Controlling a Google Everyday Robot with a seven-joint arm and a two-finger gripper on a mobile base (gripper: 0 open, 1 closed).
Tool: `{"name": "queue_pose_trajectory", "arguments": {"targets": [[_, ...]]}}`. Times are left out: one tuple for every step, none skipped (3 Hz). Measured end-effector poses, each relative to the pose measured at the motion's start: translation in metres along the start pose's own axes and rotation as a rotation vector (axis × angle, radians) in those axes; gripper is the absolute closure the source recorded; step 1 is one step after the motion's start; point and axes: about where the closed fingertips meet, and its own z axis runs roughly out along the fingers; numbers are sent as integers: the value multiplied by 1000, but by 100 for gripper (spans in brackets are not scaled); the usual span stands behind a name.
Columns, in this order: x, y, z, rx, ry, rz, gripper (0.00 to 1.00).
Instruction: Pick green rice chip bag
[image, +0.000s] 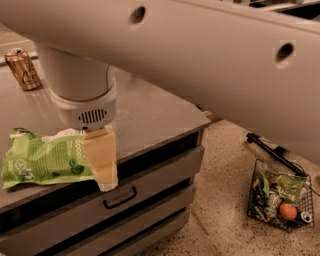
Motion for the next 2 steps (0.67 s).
{"name": "queue_pose_trajectory", "arguments": {"targets": [[-5, -28, 15, 0, -70, -1, 0], [-19, -50, 45, -27, -176, 29, 0]]}}
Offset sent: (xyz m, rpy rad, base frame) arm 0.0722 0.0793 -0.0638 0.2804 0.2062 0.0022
